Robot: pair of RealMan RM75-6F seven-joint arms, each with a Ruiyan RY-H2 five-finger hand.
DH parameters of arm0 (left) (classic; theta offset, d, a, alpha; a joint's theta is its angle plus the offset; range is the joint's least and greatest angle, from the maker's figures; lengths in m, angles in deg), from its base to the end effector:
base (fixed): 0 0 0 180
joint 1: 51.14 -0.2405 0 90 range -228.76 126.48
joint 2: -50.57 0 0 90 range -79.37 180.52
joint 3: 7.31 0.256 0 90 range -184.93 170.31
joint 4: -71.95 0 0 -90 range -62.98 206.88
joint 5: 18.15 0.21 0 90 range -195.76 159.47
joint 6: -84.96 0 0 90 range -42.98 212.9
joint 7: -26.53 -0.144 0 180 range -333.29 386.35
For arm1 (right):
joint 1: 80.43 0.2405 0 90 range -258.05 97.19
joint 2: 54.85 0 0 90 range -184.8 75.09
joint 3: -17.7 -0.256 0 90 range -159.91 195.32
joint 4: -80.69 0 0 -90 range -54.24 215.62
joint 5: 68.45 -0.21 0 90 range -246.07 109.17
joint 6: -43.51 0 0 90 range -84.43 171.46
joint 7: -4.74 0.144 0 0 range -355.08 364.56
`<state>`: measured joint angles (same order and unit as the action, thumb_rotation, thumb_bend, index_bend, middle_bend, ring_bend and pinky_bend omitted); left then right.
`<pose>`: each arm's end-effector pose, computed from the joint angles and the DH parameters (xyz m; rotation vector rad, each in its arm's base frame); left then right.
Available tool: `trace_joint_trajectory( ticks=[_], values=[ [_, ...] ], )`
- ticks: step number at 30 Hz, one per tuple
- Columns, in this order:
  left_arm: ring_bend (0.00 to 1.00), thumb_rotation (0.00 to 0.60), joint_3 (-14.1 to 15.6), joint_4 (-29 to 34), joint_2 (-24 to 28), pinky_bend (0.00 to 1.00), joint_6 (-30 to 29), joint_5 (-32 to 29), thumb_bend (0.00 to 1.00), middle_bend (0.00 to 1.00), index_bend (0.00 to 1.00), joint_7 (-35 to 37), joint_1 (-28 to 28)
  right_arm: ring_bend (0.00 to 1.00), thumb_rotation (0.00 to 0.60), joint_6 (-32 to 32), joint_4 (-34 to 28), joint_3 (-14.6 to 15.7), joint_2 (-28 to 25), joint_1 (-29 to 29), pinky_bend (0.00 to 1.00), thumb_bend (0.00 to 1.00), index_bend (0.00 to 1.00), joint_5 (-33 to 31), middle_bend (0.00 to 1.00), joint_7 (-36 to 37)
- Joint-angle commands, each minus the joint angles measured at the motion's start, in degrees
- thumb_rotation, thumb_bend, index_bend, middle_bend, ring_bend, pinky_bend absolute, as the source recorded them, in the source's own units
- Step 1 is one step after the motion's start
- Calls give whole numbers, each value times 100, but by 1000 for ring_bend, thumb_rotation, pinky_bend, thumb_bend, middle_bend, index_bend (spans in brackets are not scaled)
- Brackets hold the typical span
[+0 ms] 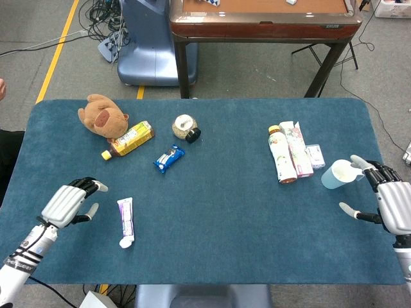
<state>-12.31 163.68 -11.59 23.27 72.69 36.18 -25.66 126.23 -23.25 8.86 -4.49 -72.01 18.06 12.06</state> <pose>-0.2436 0.2828 0.1200 -1.8365 -0.9729 -0.9787 -0.2595 -0.2156 0.2208 1.3956 -0.8755 1.0889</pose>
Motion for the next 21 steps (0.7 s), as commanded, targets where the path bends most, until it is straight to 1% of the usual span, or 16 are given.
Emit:
trace_joint_trajectory(
  ticks=[1, 3, 7, 13, 16, 21],
  values=[
    [176, 598, 123, -192, -15, 161, 481, 263, 476, 315, 304, 369, 441, 177, 600, -29, -27, 19, -13, 11, 210, 28, 118, -36, 260, -43],
    [175, 579, 170, -268, -85, 156, 648, 353, 477, 320, 308, 530, 611, 177, 600, -12, -35, 33, -4, -3, 210, 28, 118, -53, 260, -46],
    [175, 514, 291, -416, -239, 141, 826, 562, 478, 325, 312, 672, 855, 177, 600, 19, -24, 74, 11, -46, 210, 28, 118, -83, 260, -43],
    [175, 421, 513, -626, -459, 126, 1033, 779, 479, 331, 320, 586, 1103, 177, 600, 43, 19, 140, 40, -113, 210, 27, 118, -143, 260, -10],
    [175, 415, 610, -728, -556, 116, 1146, 809, 479, 333, 322, 423, 1196, 177, 600, 42, 49, 169, 68, -131, 210, 27, 118, -149, 260, 16],
    [175, 413, 711, -771, -658, 104, 1268, 749, 479, 333, 322, 352, 1287, 177, 600, 24, 92, 196, 118, -135, 210, 28, 118, -165, 260, 38]
  ],
)
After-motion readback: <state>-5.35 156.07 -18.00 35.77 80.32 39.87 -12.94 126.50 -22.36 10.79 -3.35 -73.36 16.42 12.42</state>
